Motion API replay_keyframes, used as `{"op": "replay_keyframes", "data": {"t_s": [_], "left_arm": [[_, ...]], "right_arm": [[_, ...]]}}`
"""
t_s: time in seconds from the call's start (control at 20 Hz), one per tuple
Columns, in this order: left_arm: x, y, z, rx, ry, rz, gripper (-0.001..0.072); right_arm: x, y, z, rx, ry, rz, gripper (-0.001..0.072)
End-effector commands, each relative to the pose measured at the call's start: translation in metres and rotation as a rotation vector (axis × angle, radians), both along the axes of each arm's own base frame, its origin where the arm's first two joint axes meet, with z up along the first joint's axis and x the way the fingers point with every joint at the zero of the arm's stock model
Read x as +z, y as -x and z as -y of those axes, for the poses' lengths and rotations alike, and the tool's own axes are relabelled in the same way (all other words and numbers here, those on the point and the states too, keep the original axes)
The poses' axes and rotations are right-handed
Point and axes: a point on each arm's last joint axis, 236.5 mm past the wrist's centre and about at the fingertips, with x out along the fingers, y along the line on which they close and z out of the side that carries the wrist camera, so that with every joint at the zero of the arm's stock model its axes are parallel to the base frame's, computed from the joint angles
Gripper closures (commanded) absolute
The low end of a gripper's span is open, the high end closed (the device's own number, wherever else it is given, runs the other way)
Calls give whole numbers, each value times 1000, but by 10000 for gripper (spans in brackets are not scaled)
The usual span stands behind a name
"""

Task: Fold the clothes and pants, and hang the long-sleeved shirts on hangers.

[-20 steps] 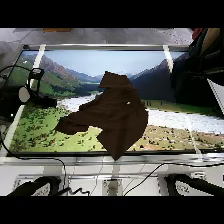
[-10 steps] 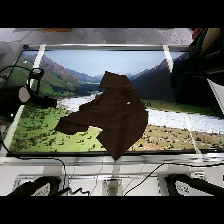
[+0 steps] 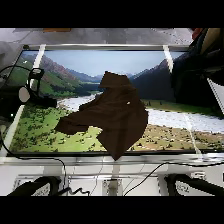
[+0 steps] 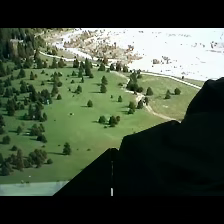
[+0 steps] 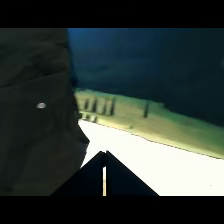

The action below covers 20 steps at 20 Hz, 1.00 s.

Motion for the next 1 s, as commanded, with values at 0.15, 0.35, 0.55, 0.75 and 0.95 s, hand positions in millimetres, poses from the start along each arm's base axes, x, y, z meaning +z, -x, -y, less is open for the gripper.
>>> {"op": "replay_keyframes", "data": {"t_s": [0.15,0.35,0.55,0.75,0.95], "left_arm": [[2,13,2,5,12,-38,693],[77,16,3,-2,20,204,693],[153,52,-1,-2,15,414,693],[180,87,-3,5,14,471,682],[155,115,-5,20,17,326,215]], "right_arm": [[-73,20,39,5,-17,-222,700],[-153,52,-1,184,-293,-372,700],[-231,81,-20,203,-380,-501,700],[-296,95,-21,101,-408,-529,699],[-321,96,-36,12,-512,-500,389]]}}
